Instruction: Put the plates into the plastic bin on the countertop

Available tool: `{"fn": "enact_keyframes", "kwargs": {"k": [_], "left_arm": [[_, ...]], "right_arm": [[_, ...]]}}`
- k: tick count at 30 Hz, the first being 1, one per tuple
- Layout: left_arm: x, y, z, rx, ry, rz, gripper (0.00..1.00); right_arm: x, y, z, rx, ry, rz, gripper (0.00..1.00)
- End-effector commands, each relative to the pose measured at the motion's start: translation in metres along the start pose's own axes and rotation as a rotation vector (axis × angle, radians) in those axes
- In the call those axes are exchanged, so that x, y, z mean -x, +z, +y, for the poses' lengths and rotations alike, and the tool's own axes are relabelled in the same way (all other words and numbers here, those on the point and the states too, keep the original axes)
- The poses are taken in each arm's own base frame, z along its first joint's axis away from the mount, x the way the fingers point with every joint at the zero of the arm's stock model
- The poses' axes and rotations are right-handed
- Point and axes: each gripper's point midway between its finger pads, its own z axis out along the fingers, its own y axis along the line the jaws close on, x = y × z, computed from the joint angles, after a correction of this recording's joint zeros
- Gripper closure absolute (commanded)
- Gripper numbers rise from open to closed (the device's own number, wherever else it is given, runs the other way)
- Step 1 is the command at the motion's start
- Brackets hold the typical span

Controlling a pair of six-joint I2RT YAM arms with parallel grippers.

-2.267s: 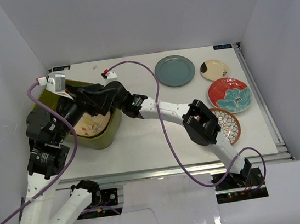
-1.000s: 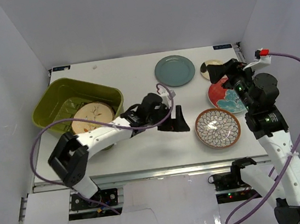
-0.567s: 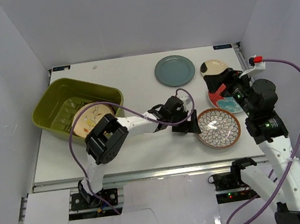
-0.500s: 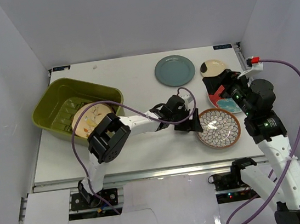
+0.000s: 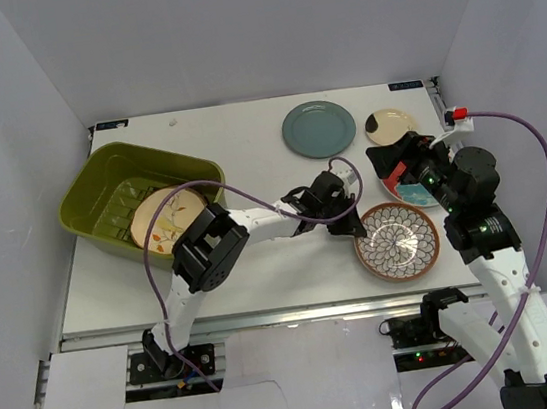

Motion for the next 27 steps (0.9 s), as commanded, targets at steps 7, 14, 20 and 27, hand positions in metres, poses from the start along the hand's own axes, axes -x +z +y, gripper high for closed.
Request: {"fn": "enact_keyframes", "kwargs": {"k": [7, 14, 20, 27], "left_arm": [[0.013, -0.144, -0.003, 0.072, 0.049, -0.107, 1.0], [0.098, -0.317, -0.025, -0.027, -0.01, -0.477, 1.0], [0.116, -0.456, 0.043, 0.263, -0.126, -0.805, 1.0], [0.085, -0.551, 0.134, 0.752, -0.319, -1.082, 1.0]], "right_arm": [[0.024, -0.012, 0.019, 0.06, 0.003, -0.078, 0.14], [0.029, -0.016, 0.027, 0.092, 0.037, -0.102, 0.14], [0.012, -0.011, 0.026, 0.119, 0.057, -0.056, 0.14], [-0.005, -0.002, 0.022, 0.133, 0.069, 0.001, 0.14]]}}
